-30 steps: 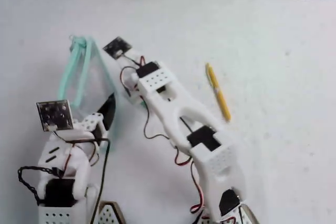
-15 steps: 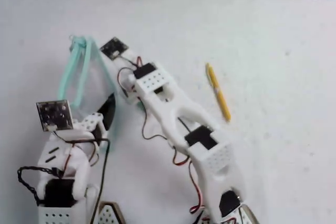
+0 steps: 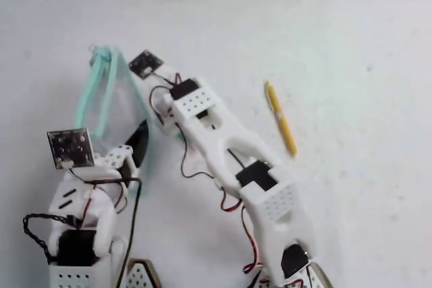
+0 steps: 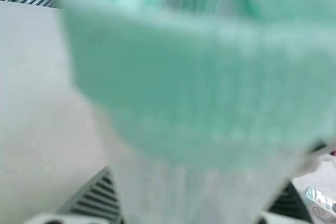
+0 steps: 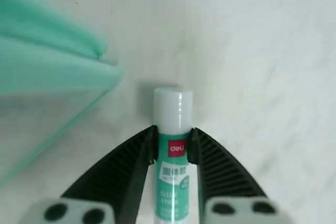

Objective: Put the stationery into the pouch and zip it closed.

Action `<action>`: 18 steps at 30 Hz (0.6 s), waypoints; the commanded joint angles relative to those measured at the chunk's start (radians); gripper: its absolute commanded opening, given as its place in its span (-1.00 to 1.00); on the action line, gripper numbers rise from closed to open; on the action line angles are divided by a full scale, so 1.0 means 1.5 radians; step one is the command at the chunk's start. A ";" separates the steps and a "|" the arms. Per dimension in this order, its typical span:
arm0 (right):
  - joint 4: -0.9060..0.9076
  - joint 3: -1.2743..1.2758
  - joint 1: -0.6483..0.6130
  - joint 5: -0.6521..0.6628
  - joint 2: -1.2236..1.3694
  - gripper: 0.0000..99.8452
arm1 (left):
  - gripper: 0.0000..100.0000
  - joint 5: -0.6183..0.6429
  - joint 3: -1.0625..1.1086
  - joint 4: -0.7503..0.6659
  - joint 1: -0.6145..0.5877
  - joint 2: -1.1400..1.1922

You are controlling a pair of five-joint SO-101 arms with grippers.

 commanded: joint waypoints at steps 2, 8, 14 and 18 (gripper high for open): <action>0.041 0.003 0.002 0.008 0.003 -0.85 | -0.46 0.004 -0.008 -0.014 -0.002 -0.002; 0.064 0.007 0.033 0.005 0.004 -0.68 | -0.46 0.005 -0.008 -0.014 -0.003 -0.002; 0.061 0.007 0.064 0.008 0.004 -0.85 | -0.46 0.004 -0.008 -0.014 -0.002 -0.002; 0.059 0.007 0.070 0.008 0.004 -0.97 | -0.46 0.004 -0.008 -0.014 -0.001 -0.002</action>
